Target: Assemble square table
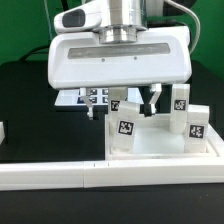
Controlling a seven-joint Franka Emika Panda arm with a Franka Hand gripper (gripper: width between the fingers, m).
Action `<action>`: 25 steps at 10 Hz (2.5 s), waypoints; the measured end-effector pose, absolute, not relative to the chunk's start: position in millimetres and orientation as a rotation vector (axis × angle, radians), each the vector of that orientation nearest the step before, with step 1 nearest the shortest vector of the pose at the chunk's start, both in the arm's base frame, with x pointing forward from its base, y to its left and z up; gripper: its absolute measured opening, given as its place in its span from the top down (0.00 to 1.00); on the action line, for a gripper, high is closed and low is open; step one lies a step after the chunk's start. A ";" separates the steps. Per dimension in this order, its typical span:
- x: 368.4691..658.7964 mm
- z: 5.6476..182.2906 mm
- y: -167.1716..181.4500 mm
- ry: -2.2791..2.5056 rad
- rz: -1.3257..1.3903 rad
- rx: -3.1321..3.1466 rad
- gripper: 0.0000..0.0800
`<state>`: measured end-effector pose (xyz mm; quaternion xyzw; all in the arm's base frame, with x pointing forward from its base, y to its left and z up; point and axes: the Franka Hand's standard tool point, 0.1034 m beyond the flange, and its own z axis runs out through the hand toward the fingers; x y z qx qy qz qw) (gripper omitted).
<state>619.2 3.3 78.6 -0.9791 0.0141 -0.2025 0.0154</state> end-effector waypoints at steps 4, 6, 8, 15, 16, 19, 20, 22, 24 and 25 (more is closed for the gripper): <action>621.5 74.6 -1.2 0.048 -0.309 -3.044 0.19; 621.0 74.1 -0.4 0.077 -0.309 -3.042 0.39; 621.0 74.1 0.2 0.194 -0.304 -3.027 0.62; 620.1 73.2 -3.8 1.228 -0.165 -2.695 0.64; 622.0 72.6 -0.7 1.411 -0.125 -2.586 0.64; 623.1 71.2 6.8 1.845 -0.048 -2.263 0.64; 623.0 71.1 6.4 1.888 -0.040 -2.226 0.64; 622.7 71.2 6.6 1.849 -0.044 -2.258 0.64; 618.0 71.5 18.0 1.561 -0.022 -2.548 0.41; 619.3 73.0 19.7 1.286 -0.029 -2.712 0.41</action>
Offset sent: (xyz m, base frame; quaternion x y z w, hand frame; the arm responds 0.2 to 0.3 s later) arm 0.0067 -0.0135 -0.0046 -0.0086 -0.0676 -0.0135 0.9976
